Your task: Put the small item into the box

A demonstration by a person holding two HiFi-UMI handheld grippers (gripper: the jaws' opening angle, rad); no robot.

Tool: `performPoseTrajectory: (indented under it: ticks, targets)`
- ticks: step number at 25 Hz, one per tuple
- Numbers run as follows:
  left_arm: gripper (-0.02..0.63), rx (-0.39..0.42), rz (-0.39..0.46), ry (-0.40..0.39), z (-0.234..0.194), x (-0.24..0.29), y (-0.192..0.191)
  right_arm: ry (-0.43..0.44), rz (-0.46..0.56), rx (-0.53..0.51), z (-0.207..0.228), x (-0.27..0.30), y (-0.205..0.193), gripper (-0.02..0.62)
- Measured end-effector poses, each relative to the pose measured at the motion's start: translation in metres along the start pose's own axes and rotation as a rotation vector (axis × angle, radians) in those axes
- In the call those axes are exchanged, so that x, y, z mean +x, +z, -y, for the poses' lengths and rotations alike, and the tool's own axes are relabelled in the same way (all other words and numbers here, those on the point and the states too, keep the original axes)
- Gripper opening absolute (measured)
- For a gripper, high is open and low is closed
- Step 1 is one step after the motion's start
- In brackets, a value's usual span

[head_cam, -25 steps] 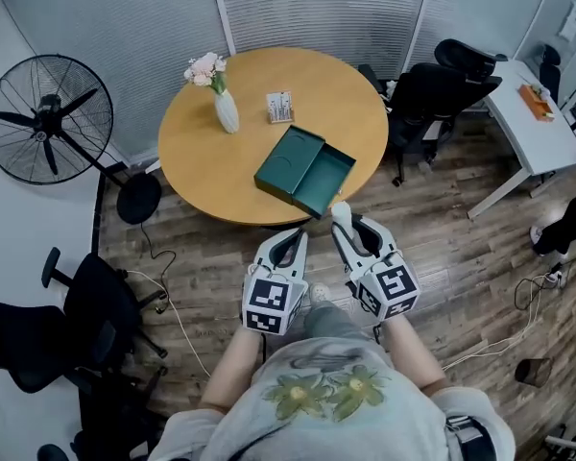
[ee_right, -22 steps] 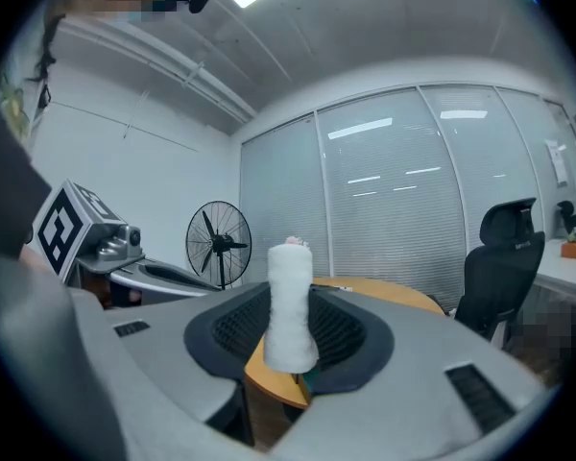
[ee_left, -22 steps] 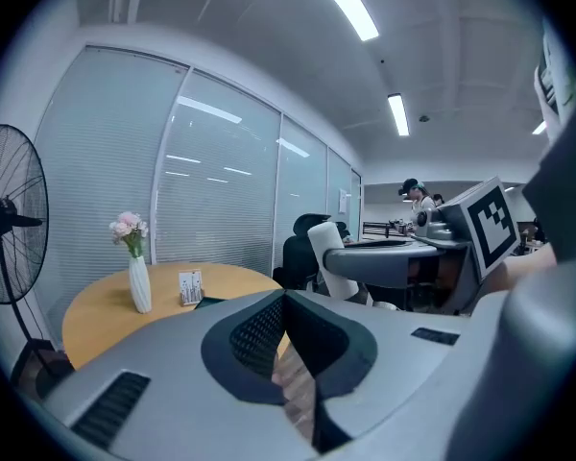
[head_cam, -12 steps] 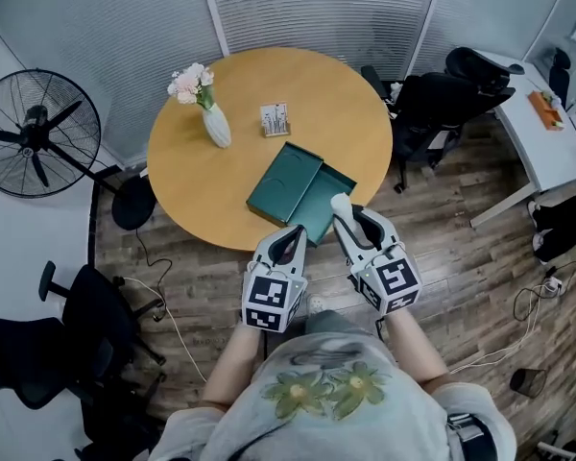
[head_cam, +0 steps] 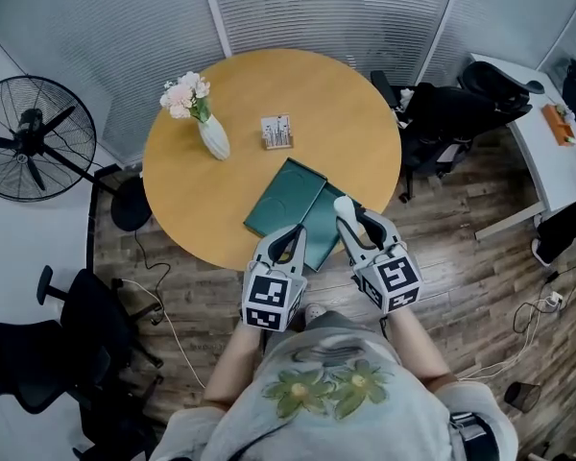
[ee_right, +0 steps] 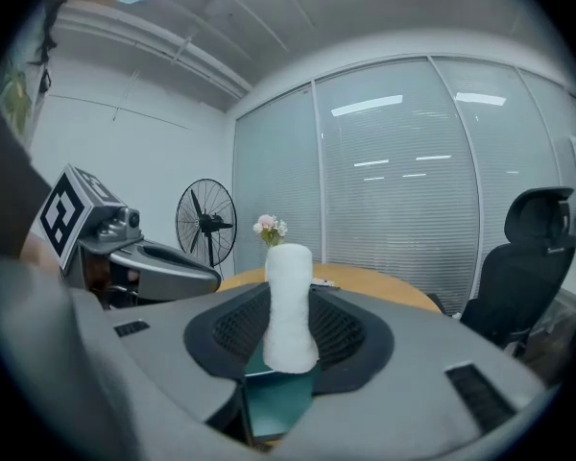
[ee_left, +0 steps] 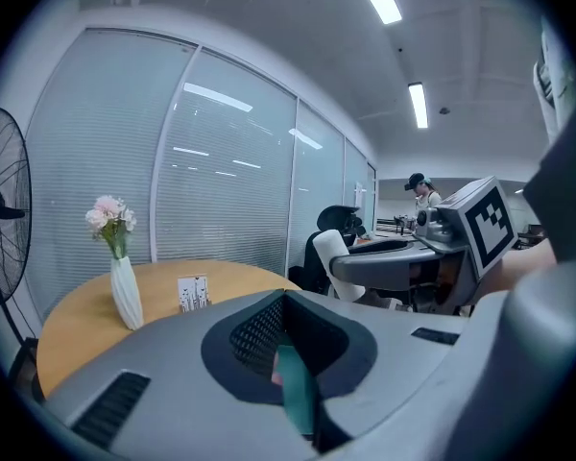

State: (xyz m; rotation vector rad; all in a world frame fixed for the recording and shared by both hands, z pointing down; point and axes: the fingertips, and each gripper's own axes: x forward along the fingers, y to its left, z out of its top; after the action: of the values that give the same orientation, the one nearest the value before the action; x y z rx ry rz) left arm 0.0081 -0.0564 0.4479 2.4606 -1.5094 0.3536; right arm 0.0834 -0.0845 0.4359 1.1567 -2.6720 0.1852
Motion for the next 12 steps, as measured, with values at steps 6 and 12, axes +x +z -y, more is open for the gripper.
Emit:
performPoseTrajectory:
  ticks: [6, 12]
  targets:
    - [0.0, -0.027, -0.02, 0.019, -0.015, 0.014, -0.009, 0.022, -0.052, -0.011, 0.009, 0.022, -0.016, 0.132]
    - [0.0, -0.05, -0.057, 0.004, -0.03, 0.021, -0.023, 0.034, -0.116, -0.039, 0.005, 0.042, -0.034, 0.132]
